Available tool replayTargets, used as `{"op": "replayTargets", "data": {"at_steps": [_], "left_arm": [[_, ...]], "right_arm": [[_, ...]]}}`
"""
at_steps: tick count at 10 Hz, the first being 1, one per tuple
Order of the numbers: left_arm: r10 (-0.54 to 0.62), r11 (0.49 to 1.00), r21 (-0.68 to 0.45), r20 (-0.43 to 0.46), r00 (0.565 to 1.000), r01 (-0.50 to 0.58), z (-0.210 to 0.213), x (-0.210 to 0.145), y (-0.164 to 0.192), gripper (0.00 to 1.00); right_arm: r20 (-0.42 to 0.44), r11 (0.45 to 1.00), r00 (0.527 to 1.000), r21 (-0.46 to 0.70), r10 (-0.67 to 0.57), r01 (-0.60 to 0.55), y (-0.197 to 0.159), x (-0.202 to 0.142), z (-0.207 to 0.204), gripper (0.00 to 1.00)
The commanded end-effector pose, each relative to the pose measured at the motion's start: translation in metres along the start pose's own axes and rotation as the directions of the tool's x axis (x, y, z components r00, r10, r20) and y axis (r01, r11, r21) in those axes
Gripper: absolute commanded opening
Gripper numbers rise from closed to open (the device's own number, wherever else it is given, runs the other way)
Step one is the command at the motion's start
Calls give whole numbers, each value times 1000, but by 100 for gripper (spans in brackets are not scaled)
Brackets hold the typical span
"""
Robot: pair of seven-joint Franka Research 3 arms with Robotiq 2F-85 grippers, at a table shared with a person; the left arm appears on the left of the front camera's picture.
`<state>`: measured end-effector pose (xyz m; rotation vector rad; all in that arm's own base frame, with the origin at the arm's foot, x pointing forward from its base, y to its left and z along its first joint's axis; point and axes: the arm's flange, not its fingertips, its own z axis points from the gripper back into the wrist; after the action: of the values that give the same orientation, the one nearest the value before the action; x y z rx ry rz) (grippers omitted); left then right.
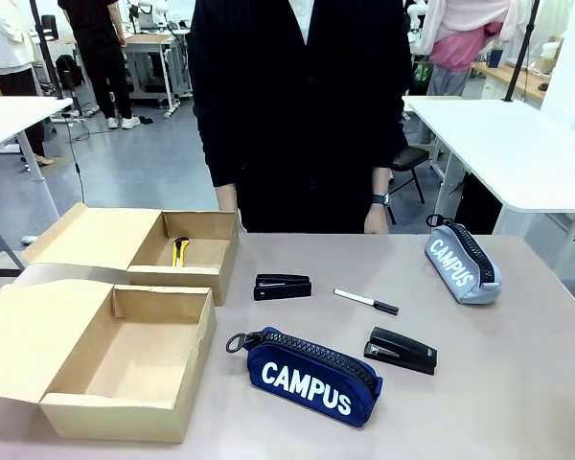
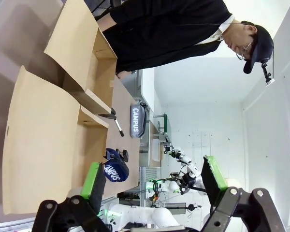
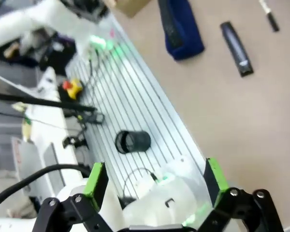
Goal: Place items inside the box.
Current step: Pick up a Pencil pouch or Stapler and place it inside the Mailer Box closest to the robot.
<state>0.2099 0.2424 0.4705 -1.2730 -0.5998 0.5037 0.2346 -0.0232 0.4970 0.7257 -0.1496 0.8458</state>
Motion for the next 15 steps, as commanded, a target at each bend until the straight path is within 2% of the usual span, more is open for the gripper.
{"op": "replayTargets", "data": {"at_steps": [1,3,4,5,7,8,9,10,11,12,13,14,15], "left_arm": [[-18,1000,-23,5,1000,18,1,0,-1,100],[-18,1000,-23,5,1000,18,1,0,-1,100],[-18,1000,-23,5,1000,18,1,0,-1,100],[-18,1000,-23,5,1000,18,1,0,-1,100],[-18,1000,-23,5,1000,18,1,0,-1,100],[-18,1000,-23,5,1000,18,1,0,-1,100],[-18,1000,-23,5,1000,18,1,0,-1,100],[-18,1000,-23,5,1000,18,1,0,-1,100],[-18,1000,-23,5,1000,18,1,0,-1,100],[-18,1000,-23,5,1000,18,1,0,-1,100],[-18,1000,-23,5,1000,18,1,0,-1,100],[-18,1000,-23,5,1000,18,1,0,-1,100],[-18,1000,-23,5,1000,18,1,0,-1,100]], "right_arm": [[90,999,996,39,-21,18,-8,-19,15,100],[90,999,996,39,-21,18,-8,-19,15,100],[16,1000,1000,3,-11,11,-2,-2,2,100],[-105,994,991,-72,79,-87,-1,17,-30,100],[-168,980,977,-126,132,-154,-8,41,-67,100],[-186,973,975,-170,125,-157,-6,53,-84,100],[-138,953,983,-262,118,-151,-1,68,-103,100],[-169,933,983,-338,73,-127,2,73,-112,100],[-93,926,996,-375,5,-40,-3,79,-116,100],[-198,954,972,-244,127,-174,2,98,-78,100],[-198,954,972,-244,127,-174,2,98,-78,100],[-174,940,981,-312,87,-138,0,112,-88,100],[-308,915,949,-361,63,-178,-2,117,-107,100]]}}
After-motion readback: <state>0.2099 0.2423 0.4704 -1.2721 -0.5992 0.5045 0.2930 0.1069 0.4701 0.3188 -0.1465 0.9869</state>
